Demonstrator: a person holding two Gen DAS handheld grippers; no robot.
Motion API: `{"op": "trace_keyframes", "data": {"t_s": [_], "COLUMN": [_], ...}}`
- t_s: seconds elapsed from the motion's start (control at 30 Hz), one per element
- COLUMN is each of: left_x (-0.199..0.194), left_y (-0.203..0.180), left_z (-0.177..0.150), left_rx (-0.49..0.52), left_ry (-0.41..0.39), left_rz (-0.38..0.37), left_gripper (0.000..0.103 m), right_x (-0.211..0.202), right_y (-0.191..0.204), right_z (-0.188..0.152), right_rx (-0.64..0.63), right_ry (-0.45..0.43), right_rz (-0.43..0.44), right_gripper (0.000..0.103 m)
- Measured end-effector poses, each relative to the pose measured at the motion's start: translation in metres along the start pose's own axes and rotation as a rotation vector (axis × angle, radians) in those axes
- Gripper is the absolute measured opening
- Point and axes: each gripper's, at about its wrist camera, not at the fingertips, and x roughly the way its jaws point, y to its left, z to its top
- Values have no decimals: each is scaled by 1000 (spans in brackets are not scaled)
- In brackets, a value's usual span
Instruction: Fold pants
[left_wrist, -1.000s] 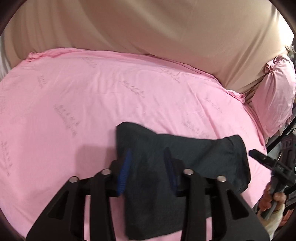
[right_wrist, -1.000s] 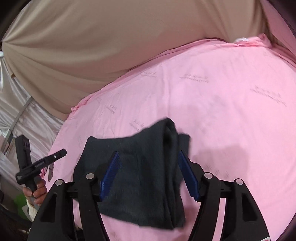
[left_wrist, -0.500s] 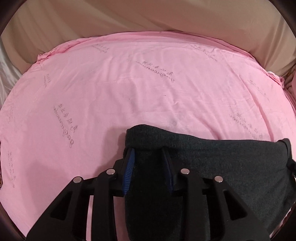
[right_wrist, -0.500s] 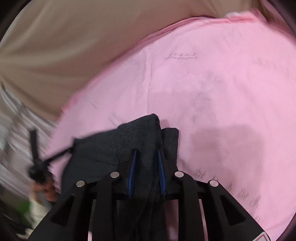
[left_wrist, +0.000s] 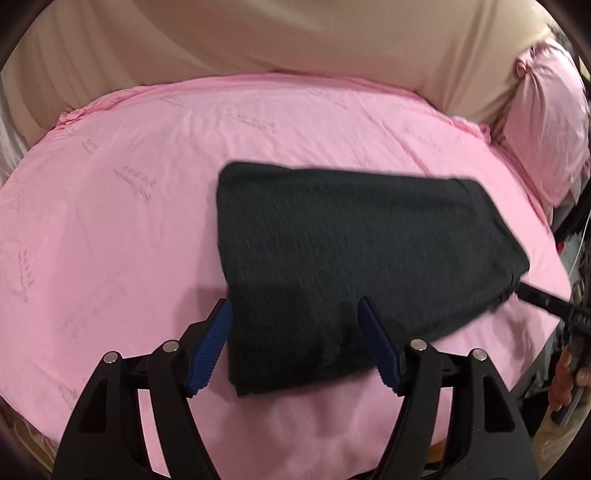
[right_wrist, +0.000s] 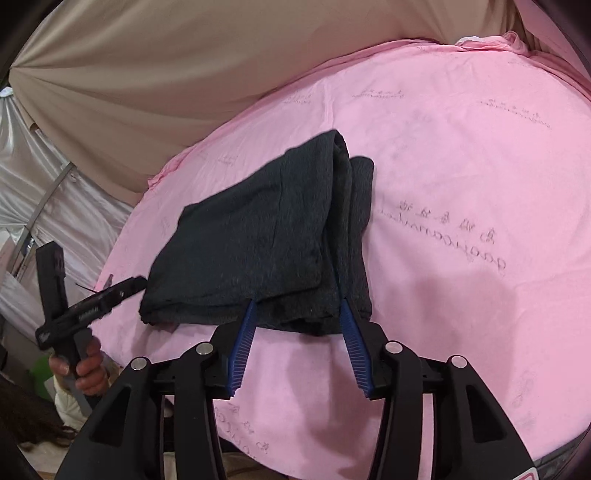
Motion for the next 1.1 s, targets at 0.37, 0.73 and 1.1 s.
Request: {"op": "trace_keyframes", "data": {"t_s": [0.37,0.73,1.1], "left_x": [31,-11,-30], "left_y": [27,48,125], "left_z": [-5,-3,-25], "left_rx": [-11,-28,-178], "left_ry": [21,-67,-63], "left_rz": [91,184,309], "left_gripper": [79,81,83], "right_x": [4,-22,202], "right_y": [-16,100,224], "right_z": [-9,52,33], "right_rx": [9,-236,-416], "right_ry": [6,-111,258], "right_rz": [-61,32,101], "right_gripper": [15,23,4]}}
